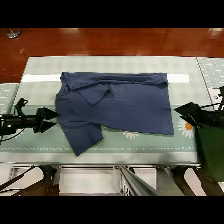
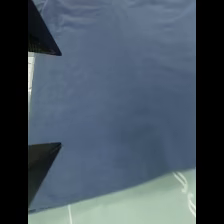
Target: Fold the shirts.
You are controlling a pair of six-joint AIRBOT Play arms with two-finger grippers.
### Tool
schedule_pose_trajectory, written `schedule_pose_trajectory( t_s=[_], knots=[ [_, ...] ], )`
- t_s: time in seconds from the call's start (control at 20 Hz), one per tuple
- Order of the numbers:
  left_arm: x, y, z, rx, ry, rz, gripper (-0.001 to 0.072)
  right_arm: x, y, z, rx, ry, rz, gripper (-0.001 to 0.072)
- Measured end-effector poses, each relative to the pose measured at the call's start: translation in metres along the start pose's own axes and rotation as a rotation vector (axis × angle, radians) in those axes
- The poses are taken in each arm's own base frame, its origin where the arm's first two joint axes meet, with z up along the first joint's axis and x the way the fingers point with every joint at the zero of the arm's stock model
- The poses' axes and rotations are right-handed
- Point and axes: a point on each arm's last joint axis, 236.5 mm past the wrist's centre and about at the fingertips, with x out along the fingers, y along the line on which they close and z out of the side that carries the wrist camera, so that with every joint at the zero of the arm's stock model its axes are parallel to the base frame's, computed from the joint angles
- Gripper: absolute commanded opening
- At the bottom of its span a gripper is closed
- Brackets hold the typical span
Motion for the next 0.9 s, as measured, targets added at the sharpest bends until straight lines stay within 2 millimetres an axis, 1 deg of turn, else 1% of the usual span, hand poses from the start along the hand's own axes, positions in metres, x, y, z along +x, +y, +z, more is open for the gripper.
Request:
schedule_pose_trajectory(
  t_s=[0.1, 0.15, 0.25, 0.3, 0.35, 0.4, 0.45, 0.5, 0.55, 0.6, 0.7, 0.8, 0.9],
  knots=[
    [0.011, 0.001, -0.003, 0.002, 0.013, 0.005, 0.0700, 0.001, 0.002, -0.004, 0.004, 0.002, 0.015, 0.0616],
    [0.016, -0.002, -0.005, 0.001, 0.024, -0.002, 0.0699, 0.001, 0.003, -0.006, 0.004, 0.006, 0.017, 0.0615],
    [0.027, -0.006, -0.012, 0.009, 0.054, -0.004, 0.0690, -0.001, 0.002, -0.002, 0.012, -0.010, 0.019, 0.0616],
    [0.032, -0.007, -0.014, 0.017, 0.065, -0.002, 0.0454, -0.004, -0.001, 0.004, 0.020, -0.035, 0.009, 0.0616],
    [0.037, -0.006, -0.014, 0.038, 0.069, 0.017, 0.0027, -0.010, -0.007, 0.016, 0.034, -0.079, -0.012, 0.0615],
    [0.040, -0.003, -0.013, 0.061, 0.069, 0.043, 0.0022, -0.017, -0.017, 0.025, 0.050, -0.112, -0.043, 0.0616],
    [0.041, -0.006, -0.011, 0.087, 0.071, 0.048, 0.0022, -0.022, -0.028, 0.030, 0.067, -0.130, -0.082, 0.0615],
    [0.041, -0.014, -0.009, 0.103, 0.072, 0.034, 0.0022, -0.026, -0.043, 0.029, 0.084, -0.129, -0.133, 0.0616],
    [0.040, -0.019, -0.008, 0.120, 0.080, 0.028, 0.0022, -0.028, -0.057, 0.021, 0.103, -0.106, -0.183, 0.0616],
    [0.039, -0.026, -0.006, 0.136, 0.085, 0.016, 0.0022, -0.026, -0.072, 0.007, 0.127, -0.060, -0.232, 0.0616],
    [0.036, -0.036, -0.001, 0.164, 0.083, 0.005, 0.0022, -0.017, -0.088, -0.025, 0.168, 0.043, -0.285, 0.0616],
    [0.035, -0.042, 0.000, 0.181, 0.085, -0.003, 0.0022, -0.003, -0.095, -0.053, 0.186, 0.143, -0.306, 0.0616],
    [0.034, -0.045, 0.002, 0.188, 0.084, -0.007, 0.0022, 0.010, -0.094, -0.071, 0.181, 0.226, -0.304, 0.0616]
  ],
)
